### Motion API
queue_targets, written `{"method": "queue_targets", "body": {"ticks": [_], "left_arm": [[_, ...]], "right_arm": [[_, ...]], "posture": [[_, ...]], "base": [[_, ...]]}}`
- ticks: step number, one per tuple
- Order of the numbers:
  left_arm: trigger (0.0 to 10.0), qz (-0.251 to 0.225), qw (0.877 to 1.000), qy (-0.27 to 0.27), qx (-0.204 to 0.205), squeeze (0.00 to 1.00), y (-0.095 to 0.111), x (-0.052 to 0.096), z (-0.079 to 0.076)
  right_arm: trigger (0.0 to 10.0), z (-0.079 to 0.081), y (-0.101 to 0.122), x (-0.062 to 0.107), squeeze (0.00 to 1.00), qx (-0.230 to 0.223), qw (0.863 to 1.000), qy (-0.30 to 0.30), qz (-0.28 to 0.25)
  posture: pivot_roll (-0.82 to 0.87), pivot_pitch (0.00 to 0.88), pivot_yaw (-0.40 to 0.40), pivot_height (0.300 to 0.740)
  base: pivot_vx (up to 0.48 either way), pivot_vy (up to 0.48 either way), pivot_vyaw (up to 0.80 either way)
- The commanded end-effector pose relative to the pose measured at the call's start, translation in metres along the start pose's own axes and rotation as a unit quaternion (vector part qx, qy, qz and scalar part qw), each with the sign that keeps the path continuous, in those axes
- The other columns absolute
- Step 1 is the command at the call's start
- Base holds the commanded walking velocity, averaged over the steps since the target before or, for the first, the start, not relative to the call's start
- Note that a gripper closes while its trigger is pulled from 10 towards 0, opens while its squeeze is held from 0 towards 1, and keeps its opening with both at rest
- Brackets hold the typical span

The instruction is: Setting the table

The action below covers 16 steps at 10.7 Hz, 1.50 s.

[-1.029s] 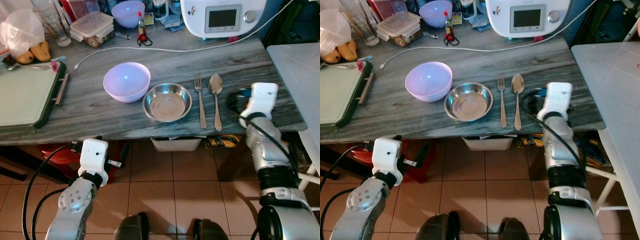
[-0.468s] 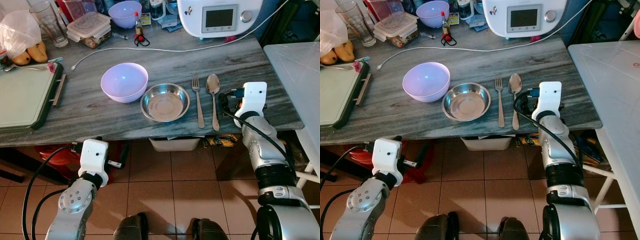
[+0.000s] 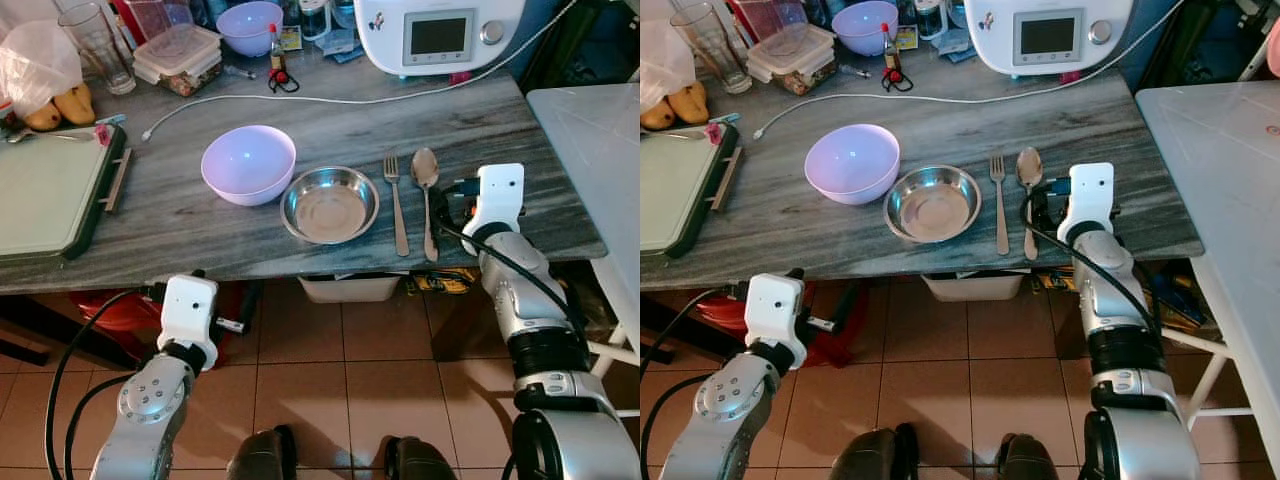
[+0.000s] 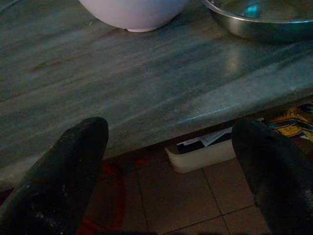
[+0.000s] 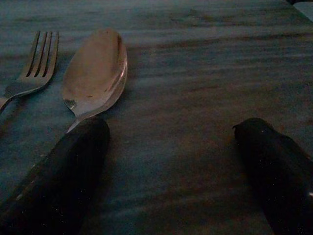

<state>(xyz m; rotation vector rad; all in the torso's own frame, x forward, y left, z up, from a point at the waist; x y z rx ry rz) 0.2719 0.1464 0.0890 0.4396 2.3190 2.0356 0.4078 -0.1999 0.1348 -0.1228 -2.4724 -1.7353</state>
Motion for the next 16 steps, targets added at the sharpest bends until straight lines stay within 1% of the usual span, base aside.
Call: {"method": "queue_targets", "body": {"ticks": [1,4,6,7,9,10,11,12,13,14,15,16], "left_arm": [[10.0,0.006,1.000,0.001,-0.003,0.00,-0.002,0.001,0.001],[10.0,0.006,1.000,0.001,-0.003,0.00,-0.002,0.001,0.001],[10.0,0.003,1.000,0.002,-0.001,0.00,-0.001,0.001,0.002],[10.0,-0.001,1.000,0.001,0.002,0.00,0.001,0.000,0.001],[10.0,-0.014,1.000,0.000,0.008,0.00,0.006,-0.004,0.002],[10.0,-0.024,1.000,-0.001,0.017,0.00,0.009,-0.006,0.001],[10.0,-0.029,0.999,0.000,0.023,0.00,0.010,-0.008,0.000],[10.0,-0.029,0.999,0.006,0.034,0.00,0.008,-0.010,0.000],[10.0,-0.029,0.999,0.014,0.036,0.00,0.005,-0.011,0.001],[10.0,-0.028,0.998,0.026,0.048,0.00,0.003,-0.011,0.005],[10.0,-0.027,0.997,0.033,0.059,0.00,-0.001,-0.013,0.006],[10.0,-0.029,0.997,0.031,0.061,0.00,-0.002,-0.016,0.003]], "right_arm": [[10.0,0.015,0.001,-0.003,0.27,0.005,1.000,0.024,0.002],[10.0,0.016,0.001,-0.003,0.27,0.006,1.000,0.028,0.000],[10.0,0.010,0.002,0.001,0.27,0.004,1.000,0.015,-0.004],[10.0,0.003,0.007,0.008,0.26,0.009,1.000,-0.005,-0.015],[10.0,-0.011,0.010,0.021,0.26,0.000,0.999,-0.047,-0.026],[10.0,-0.018,0.014,0.031,0.27,-0.009,0.997,-0.069,-0.042],[10.0,-0.021,0.016,0.037,0.26,-0.010,0.995,-0.082,-0.058],[10.0,-0.023,0.018,0.047,0.00,0.001,0.992,-0.103,-0.074],[10.0,-0.022,0.021,0.058,0.00,0.009,0.988,-0.115,-0.099],[10.0,-0.014,0.016,0.066,0.00,0.000,0.989,-0.115,-0.097],[10.0,0.002,0.009,0.076,0.00,-0.011,0.990,-0.097,-0.098],[10.0,0.012,0.005,0.081,0.00,-0.021,0.991,-0.086,-0.100]], "posture": [[0.09,0.181,0.116,0.740],[0.09,0.181,0.115,0.740],[0.09,0.175,0.112,0.740],[0.09,0.166,0.108,0.740],[0.08,0.149,0.105,0.740],[0.07,0.125,0.102,0.740],[0.06,0.110,0.100,0.740],[0.04,0.084,0.092,0.740],[0.03,0.050,0.084,0.740],[0.02,0.034,0.082,0.740],[0.01,0.004,0.074,0.740],[0.00,0.000,0.071,0.740]], "base": [[0.000,0.000,0.00],[0.000,0.000,0.00],[0.000,0.000,0.00],[0.000,0.000,0.00],[0.000,0.000,0.00],[0.000,0.000,0.00],[0.000,0.000,0.00],[0.000,0.000,0.00],[0.000,0.000,0.00],[0.000,0.000,0.00],[0.000,0.000,0.00],[0.000,0.000,0.00]]}}
Point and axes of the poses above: a point about 5 cm out from each wrist's last joint towards the gripper, its own x axis pointing back from the gripper into the wrist, its own y axis along the axis of the wrist's last joint, z = x × y, the point moved 5 cm from there along -x, pointing out of the wrist towards the gripper, and after that the axes turned 14 degrees about x, right-handed, at the moved point
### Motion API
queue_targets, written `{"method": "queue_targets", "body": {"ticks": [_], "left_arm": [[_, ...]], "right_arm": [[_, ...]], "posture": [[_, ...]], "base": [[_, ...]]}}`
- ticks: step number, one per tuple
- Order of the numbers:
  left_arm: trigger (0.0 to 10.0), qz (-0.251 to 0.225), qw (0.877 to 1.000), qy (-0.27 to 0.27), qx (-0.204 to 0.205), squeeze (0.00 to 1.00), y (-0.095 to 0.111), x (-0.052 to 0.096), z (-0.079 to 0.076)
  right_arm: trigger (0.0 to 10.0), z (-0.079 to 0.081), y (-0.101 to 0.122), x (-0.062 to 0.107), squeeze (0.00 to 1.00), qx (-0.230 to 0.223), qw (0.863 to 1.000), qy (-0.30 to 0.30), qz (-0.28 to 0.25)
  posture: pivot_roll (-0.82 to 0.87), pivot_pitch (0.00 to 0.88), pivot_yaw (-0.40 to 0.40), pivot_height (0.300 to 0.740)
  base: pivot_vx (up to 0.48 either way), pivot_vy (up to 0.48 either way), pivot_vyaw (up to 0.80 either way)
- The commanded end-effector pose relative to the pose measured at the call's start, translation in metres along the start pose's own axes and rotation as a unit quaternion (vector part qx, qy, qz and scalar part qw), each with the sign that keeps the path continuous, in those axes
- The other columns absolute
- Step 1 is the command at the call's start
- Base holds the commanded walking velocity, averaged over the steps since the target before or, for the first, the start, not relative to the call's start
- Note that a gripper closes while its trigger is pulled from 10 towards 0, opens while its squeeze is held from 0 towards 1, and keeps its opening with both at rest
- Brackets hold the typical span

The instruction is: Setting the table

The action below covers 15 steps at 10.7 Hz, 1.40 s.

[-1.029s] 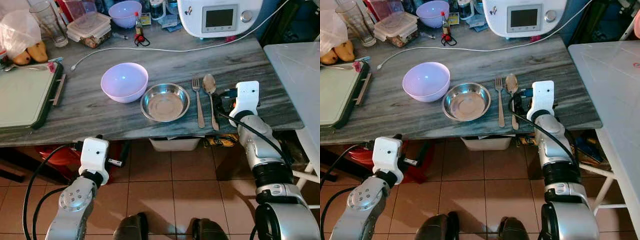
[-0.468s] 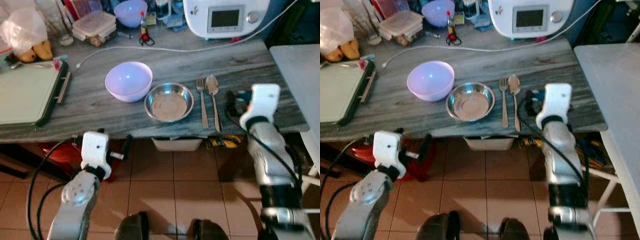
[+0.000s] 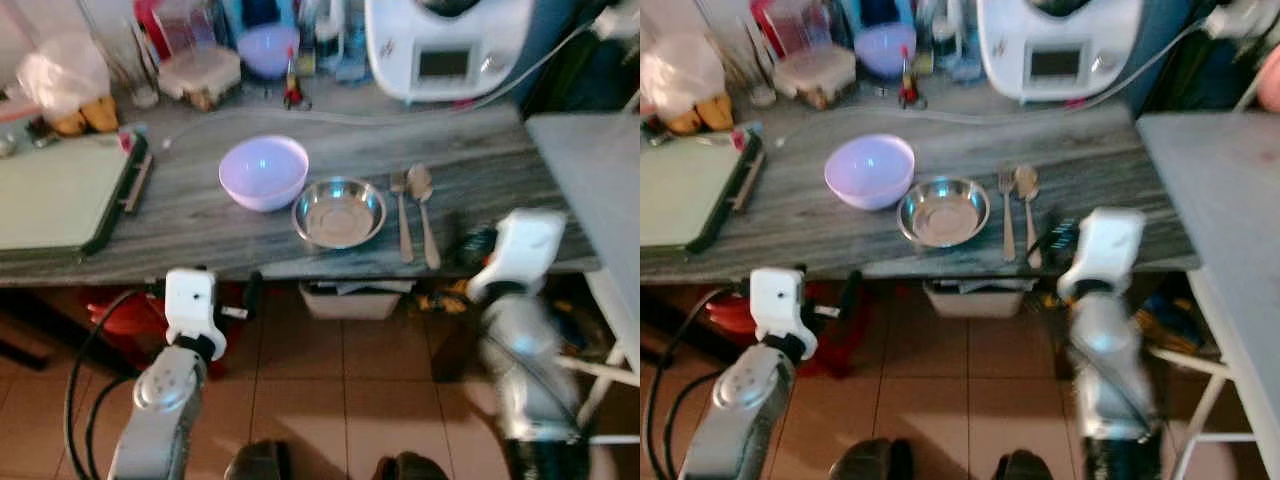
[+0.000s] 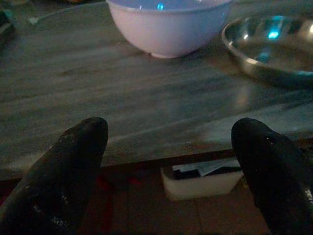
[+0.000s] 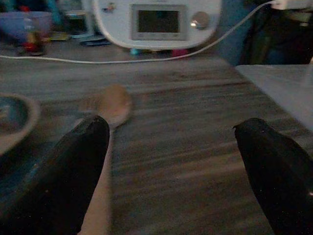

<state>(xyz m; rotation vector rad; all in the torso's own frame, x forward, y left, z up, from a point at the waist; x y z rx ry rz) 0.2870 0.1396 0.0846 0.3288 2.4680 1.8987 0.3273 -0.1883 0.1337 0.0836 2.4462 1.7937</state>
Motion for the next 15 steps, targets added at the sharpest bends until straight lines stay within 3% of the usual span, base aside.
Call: {"method": "queue_targets", "body": {"ticks": [1,3,5,8,9,10,12,15], "left_arm": [[10.0,-0.008,1.000,0.004,-0.001,0.00,0.003,-0.004,0.002],[10.0,-0.020,1.000,0.001,0.007,0.00,0.007,-0.012,-0.004],[10.0,-0.014,1.000,0.004,0.011,0.00,0.000,-0.012,-0.001],[10.0,-0.021,1.000,0.016,0.017,0.00,-0.002,-0.016,-0.001],[10.0,-0.024,0.999,0.017,0.017,0.00,-0.002,-0.017,-0.002],[10.0,-0.028,0.999,0.018,0.016,0.00,-0.002,-0.019,-0.002],[10.0,-0.044,0.998,0.047,0.004,0.00,-0.001,-0.019,0.006],[10.0,-0.078,0.994,0.060,0.042,0.00,0.012,-0.025,0.008]], "right_arm": [[10.0,0.004,0.012,0.002,0.00,-0.003,1.000,0.004,-0.026],[10.0,-0.001,0.005,0.003,0.00,-0.004,1.000,-0.020,-0.009],[10.0,0.002,-0.008,0.013,0.00,-0.017,1.000,-0.012,0.012],[10.0,0.005,-0.024,0.014,0.00,-0.001,0.999,-0.017,0.035],[10.0,0.004,-0.023,0.011,0.00,-0.032,0.999,-0.025,0.032],[10.0,0.003,-0.020,0.011,0.00,-0.017,0.999,-0.027,0.020],[10.0,0.001,-0.014,0.015,0.00,-0.048,0.999,-0.023,-0.002],[10.0,0.003,-0.020,0.018,0.00,-0.059,0.998,-0.017,0.000]], "posture": [[-0.01,0.000,0.071,0.740],[-0.02,0.000,0.063,0.740],[-0.03,0.000,0.058,0.740],[-0.03,0.000,0.042,0.740],[-0.03,0.000,0.040,0.740],[-0.02,0.000,0.040,0.740],[-0.02,0.000,0.040,0.740],[-0.02,0.000,0.033,0.740]], "base": [[0.000,0.000,0.00],[-0.126,0.000,0.00],[-0.279,0.000,0.00],[-0.282,0.000,0.00],[-0.281,0.000,0.00],[-0.281,0.000,0.00],[0.000,0.000,0.00],[0.000,0.000,0.00]]}}
Point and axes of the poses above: a point about 5 cm out from each wrist's last joint towards the gripper, its own x axis pointing back from the gripper into the wrist, its own y axis along the axis of the wrist's last joint, z = x × y, the point moved 5 cm from there along -x, pointing out of the wrist towards the gripper, and after that the axes turned 14 degrees about x, right-handed, at the moved point
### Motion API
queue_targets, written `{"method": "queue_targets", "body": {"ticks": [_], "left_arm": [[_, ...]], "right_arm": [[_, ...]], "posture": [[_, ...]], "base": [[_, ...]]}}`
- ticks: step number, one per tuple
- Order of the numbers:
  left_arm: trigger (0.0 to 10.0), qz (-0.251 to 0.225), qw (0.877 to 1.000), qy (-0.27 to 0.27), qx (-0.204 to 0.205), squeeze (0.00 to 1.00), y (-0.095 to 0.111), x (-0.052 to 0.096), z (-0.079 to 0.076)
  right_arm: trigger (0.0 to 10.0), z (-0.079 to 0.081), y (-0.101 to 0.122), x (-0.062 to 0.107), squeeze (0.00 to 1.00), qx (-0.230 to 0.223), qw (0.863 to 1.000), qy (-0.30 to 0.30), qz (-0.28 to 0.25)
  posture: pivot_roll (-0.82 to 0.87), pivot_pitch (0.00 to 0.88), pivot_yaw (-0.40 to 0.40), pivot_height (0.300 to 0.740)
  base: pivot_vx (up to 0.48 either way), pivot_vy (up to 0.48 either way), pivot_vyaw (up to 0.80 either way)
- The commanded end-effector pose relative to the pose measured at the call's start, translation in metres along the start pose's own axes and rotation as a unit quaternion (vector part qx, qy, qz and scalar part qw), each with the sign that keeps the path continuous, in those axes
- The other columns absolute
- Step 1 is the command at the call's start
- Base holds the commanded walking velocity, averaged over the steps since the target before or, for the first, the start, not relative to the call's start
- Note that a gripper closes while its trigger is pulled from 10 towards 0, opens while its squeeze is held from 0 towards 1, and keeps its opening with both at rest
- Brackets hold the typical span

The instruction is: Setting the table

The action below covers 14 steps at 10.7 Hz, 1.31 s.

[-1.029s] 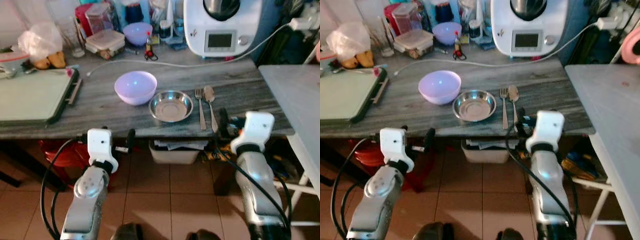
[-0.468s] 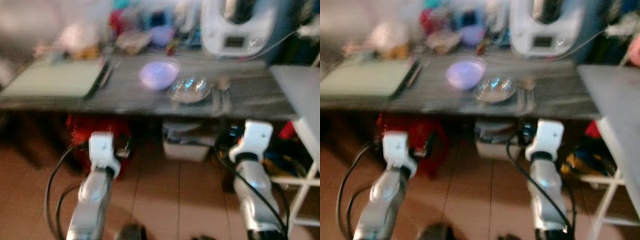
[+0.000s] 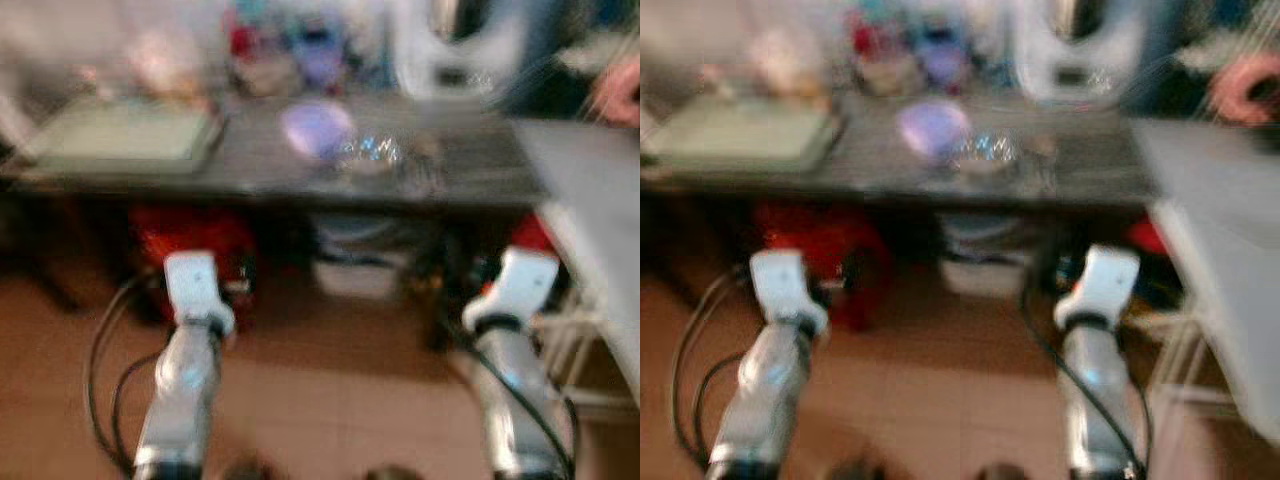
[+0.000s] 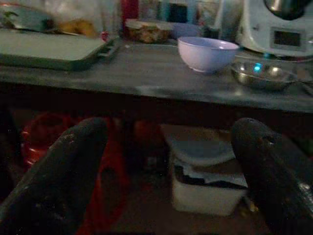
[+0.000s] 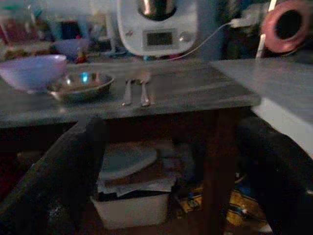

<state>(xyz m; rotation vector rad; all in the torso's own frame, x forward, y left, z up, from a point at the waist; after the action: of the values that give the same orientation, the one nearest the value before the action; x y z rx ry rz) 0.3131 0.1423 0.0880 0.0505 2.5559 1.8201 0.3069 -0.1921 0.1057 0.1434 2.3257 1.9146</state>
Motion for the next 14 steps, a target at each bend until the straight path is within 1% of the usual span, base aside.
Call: {"method": "queue_targets", "body": {"ticks": [1,2,4,5,7,10,13,14], "left_arm": [[10.0,-0.007,1.000,-0.006,0.001,0.00,0.006,-0.004,-0.003],[10.0,-0.006,1.000,-0.015,0.005,0.00,0.006,-0.004,-0.006],[10.0,-0.004,1.000,-0.015,0.007,0.00,0.005,0.001,-0.005],[10.0,0.001,1.000,-0.015,0.006,0.00,0.003,0.003,-0.003],[10.0,0.004,1.000,-0.018,0.005,0.00,0.002,0.003,-0.003],[10.0,0.007,1.000,-0.020,0.004,0.00,0.002,0.003,-0.003],[10.0,0.016,0.999,-0.025,-0.017,0.00,0.000,0.003,-0.003],[10.0,0.017,0.999,-0.027,-0.021,0.00,0.000,0.004,-0.004]], "right_arm": [[10.0,0.003,0.005,-0.003,0.00,-0.002,1.000,0.012,-0.009],[10.0,0.005,0.006,-0.003,0.00,-0.005,1.000,0.017,-0.012],[10.0,0.009,0.011,-0.004,0.00,-0.001,0.999,0.031,-0.023],[10.0,0.012,0.011,-0.003,0.00,-0.003,0.999,0.041,-0.026],[10.0,0.015,0.013,-0.004,0.00,-0.002,0.998,0.049,-0.029],[10.0,0.014,0.014,-0.006,0.00,0.001,0.998,0.053,-0.030],[10.0,0.016,0.016,-0.008,0.00,0.005,0.998,0.056,-0.035],[10.0,0.016,0.019,-0.009,0.00,0.008,0.998,0.058,-0.039]], "posture": [[-0.02,0.000,0.036,0.740],[-0.02,0.000,0.041,0.740],[-0.02,0.000,0.045,0.740],[-0.02,0.000,0.046,0.740],[-0.02,0.000,0.046,0.740],[-0.02,0.000,0.049,0.740],[-0.02,0.004,0.052,0.740],[-0.02,0.006,0.051,0.740]], "base": [[0.000,0.000,-0.80],[0.000,-0.304,-0.80],[0.000,-0.480,-0.80],[0.000,-0.480,0.00],[0.000,-0.480,0.00],[0.000,-0.480,0.00],[0.000,-0.451,0.00],[0.322,-0.352,0.00]]}}
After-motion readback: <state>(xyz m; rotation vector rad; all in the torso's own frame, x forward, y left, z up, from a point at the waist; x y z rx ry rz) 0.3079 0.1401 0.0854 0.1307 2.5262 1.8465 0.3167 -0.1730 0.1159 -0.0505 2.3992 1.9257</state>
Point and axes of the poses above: a point about 5 cm out from each wrist's last joint towards the gripper, its own x axis pointing back from the gripper into the wrist, its own y axis along the axis of the wrist's last joint, z = x × y, the point moved 5 cm from there along -x, pointing out of the wrist towards the gripper, and after that the axes turned 14 degrees about x, right-handed, at the moved point
